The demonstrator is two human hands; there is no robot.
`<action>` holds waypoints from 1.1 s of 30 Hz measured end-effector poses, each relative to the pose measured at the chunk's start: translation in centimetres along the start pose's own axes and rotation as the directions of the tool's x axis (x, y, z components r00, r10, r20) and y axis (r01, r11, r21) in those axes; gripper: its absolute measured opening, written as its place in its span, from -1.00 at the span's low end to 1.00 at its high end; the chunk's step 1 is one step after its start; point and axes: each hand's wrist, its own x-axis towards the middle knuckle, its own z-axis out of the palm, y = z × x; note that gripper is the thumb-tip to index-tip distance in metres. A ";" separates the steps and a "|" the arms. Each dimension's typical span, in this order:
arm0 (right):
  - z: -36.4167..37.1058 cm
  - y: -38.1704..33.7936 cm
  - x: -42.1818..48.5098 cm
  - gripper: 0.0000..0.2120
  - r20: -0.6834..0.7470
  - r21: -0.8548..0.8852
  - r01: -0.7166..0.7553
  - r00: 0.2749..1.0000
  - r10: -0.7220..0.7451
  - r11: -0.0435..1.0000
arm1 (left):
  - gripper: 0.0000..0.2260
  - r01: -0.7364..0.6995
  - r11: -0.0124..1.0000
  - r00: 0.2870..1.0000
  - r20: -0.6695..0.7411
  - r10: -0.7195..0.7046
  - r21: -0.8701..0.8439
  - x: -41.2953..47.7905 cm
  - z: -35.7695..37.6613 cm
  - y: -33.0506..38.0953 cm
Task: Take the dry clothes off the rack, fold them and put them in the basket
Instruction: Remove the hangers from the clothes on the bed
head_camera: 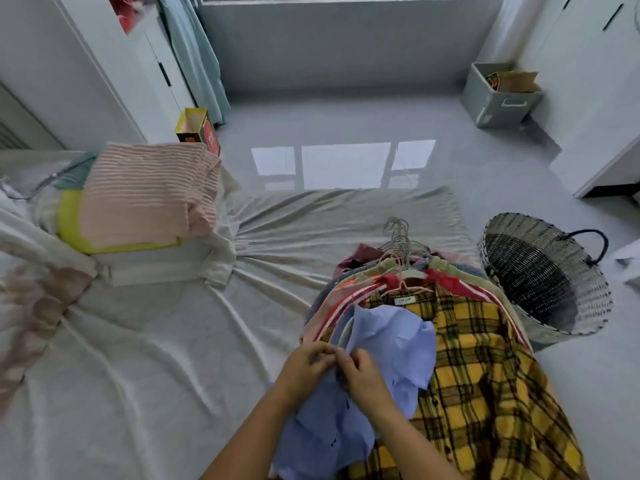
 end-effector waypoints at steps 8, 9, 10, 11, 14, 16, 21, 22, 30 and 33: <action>0.1 3.1 1.1 -0.70 0.127 -0.134 0.141 0.984 -0.124 0.981 | -0.74 0.138 0.972 0.986 -0.068 -0.153 -0.189 -1.4 1.1 -2.1; -0.6 3.2 1.3 -0.70 0.120 -0.169 0.148 0.984 -0.129 0.975 | -0.75 0.145 0.970 0.983 -0.083 -0.163 -0.196 -1.6 0.7 -2.2; -1.8 3.3 1.6 -0.70 0.098 -0.165 0.138 0.987 -0.123 0.977 | -0.77 0.155 0.966 0.977 -0.111 -0.181 -0.206 -1.9 -0.1 -2.5; -3.2 3.4 2.0 -0.70 0.087 -0.166 0.132 0.989 -0.119 0.977 | -0.78 0.164 0.962 0.971 -0.136 -0.197 -0.219 -2.3 -1.1 -2.7; -6.8 3.1 3.5 -0.72 0.214 -0.280 0.135 0.974 -0.075 0.950 | -0.87 0.111 0.987 0.991 -0.064 -0.118 -0.113 -3.4 -3.3 -2.1; -7.1 2.1 4.7 -0.79 0.234 -0.367 0.195 0.966 -0.112 0.910 | -0.88 0.035 0.999 0.999 0.009 -0.035 0.011 -3.9 -3.2 -0.9; -6.1 -2.3 5.6 -0.45 0.206 -0.371 0.491 0.871 -0.445 0.788 | -0.86 -0.174 0.964 0.985 0.023 0.173 0.203 -5.0 -3.0 0.5; -5.9 -3.1 5.4 -0.48 0.315 -0.366 0.526 0.846 -0.430 0.768 | -0.84 -0.210 0.951 0.978 0.033 0.208 0.227 -5.2 -3.4 0.3; -4.1 -4.8 4.1 -0.81 0.474 -0.238 0.401 0.843 -0.255 0.885 | -0.89 -0.151 0.897 0.932 -0.243 0.269 0.415 -8.0 -7.8 -3.5; -3.7 -5.9 3.3 -0.92 0.468 -0.245 0.438 0.835 -0.290 0.865 | -0.66 0.060 0.997 0.781 -0.624 -0.022 0.040 -9.3 -7.7 -4.6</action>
